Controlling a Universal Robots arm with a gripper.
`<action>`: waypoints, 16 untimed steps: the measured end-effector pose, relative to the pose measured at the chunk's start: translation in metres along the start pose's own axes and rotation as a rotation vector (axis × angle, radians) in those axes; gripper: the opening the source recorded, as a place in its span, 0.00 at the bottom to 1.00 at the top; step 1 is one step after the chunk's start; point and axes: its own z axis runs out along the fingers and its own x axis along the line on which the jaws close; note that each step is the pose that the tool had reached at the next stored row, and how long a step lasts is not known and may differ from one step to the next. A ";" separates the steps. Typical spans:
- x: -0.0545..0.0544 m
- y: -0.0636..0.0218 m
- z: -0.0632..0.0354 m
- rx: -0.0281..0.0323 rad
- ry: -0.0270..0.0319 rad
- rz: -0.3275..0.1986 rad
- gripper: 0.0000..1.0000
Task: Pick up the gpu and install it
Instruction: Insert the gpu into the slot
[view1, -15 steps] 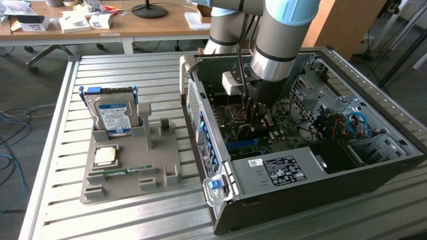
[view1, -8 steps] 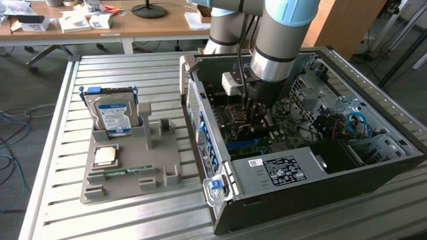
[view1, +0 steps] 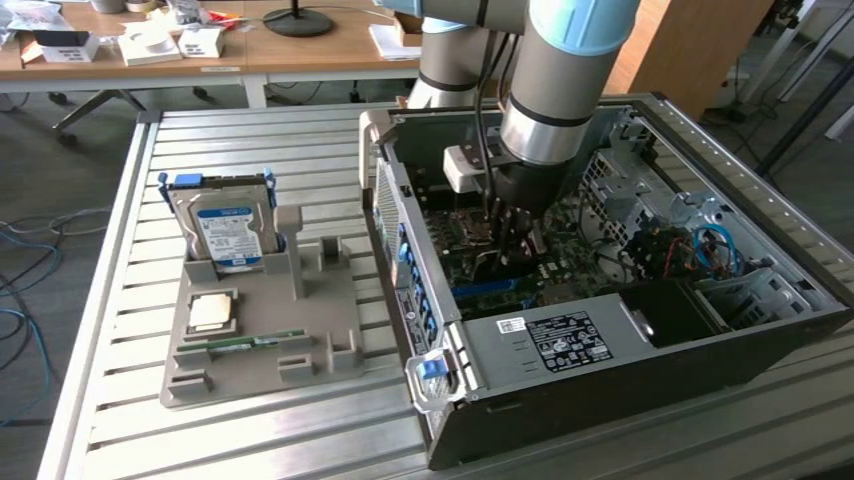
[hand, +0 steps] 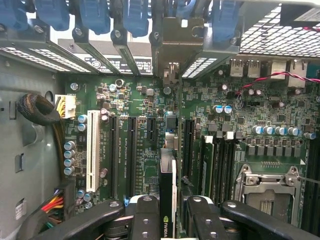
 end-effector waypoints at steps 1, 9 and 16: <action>0.000 0.0000 0.0000 0.0000 0.0001 0.000 0.26; 0.002 0.0000 0.0001 0.0001 0.0000 0.000 0.26; 0.003 0.0001 0.0018 0.0000 0.0000 0.000 0.26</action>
